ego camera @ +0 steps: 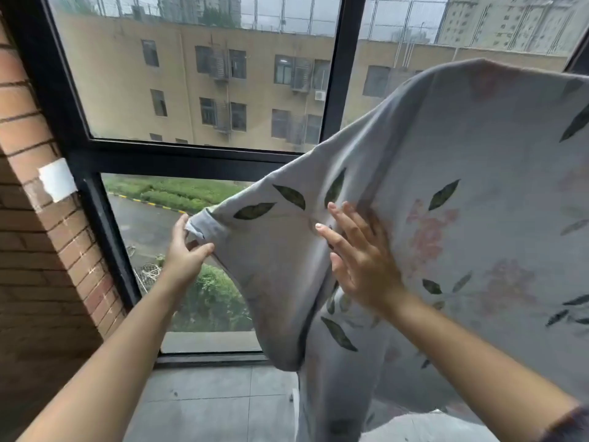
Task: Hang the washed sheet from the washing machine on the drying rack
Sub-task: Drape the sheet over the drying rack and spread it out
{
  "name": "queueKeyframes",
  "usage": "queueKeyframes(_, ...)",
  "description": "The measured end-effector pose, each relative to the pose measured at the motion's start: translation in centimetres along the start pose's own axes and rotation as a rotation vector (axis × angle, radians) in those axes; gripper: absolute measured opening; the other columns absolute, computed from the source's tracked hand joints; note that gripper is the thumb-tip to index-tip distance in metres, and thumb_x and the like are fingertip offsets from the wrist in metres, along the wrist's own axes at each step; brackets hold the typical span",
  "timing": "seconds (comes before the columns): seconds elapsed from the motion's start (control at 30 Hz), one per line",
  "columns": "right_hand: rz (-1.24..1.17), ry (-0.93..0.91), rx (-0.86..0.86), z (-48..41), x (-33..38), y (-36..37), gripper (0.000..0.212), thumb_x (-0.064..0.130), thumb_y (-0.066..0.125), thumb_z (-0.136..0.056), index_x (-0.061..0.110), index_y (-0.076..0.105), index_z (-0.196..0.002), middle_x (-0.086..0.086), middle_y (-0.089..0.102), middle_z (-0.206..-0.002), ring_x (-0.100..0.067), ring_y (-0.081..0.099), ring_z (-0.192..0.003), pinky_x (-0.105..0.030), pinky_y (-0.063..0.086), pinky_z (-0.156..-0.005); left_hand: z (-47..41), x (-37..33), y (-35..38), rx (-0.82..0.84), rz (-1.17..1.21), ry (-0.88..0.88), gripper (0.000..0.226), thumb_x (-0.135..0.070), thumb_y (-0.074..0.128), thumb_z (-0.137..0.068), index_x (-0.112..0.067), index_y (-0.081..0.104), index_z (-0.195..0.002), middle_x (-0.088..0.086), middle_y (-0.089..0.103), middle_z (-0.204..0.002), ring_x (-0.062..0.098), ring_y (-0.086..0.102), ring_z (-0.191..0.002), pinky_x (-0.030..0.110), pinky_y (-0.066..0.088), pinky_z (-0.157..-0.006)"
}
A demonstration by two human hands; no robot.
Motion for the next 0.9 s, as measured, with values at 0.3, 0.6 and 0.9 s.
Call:
queueKeyframes(0.3,-0.25,0.054,0.113,10.1,-2.9,-1.7,0.049,0.006,0.055,-0.087,0.016,0.048,-0.134,-0.013,0.035,-0.149,-0.027,0.025,-0.142,-0.047,0.026,-0.114,11.7,4.4,13.4,-0.004,0.123,-0.12,0.052,0.008,0.049,-0.091,-0.009,0.037,-0.139,0.004,0.045,-0.13,0.019,0.049,-0.115,0.036,0.041,-0.097)
queueKeyframes(0.6,-0.384,0.325,0.432,28.7,-9.0,-1.6,0.056,0.023,0.047,-0.093,0.034,0.026,-0.144,0.014,0.008,-0.156,-0.005,0.012,-0.143,-0.027,0.017,-0.113,26.7,10.5,23.8,-0.154,0.033,-0.301,0.031,0.002,0.056,-0.086,-0.019,0.058,-0.109,0.006,0.063,-0.109,0.025,0.059,-0.106,0.029,0.051,-0.082)
queueKeyframes(0.9,-0.518,0.664,0.426,35.9,-13.0,2.1,0.053,0.034,0.035,-0.092,0.037,0.022,-0.143,0.011,0.021,-0.153,-0.002,0.022,-0.139,-0.018,0.024,-0.11,29.0,18.7,30.3,-0.073,-0.123,-0.48,0.024,-0.033,0.063,-0.063,-0.048,0.066,-0.081,0.006,0.064,-0.11,0.025,0.064,-0.094,0.038,0.053,-0.083)
Point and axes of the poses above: each hand's wrist, its own z-axis away from the middle knuckle, its own y-axis out of the palm, x = y × z, the point moved 2 cm from there along -z, towards the middle knuckle
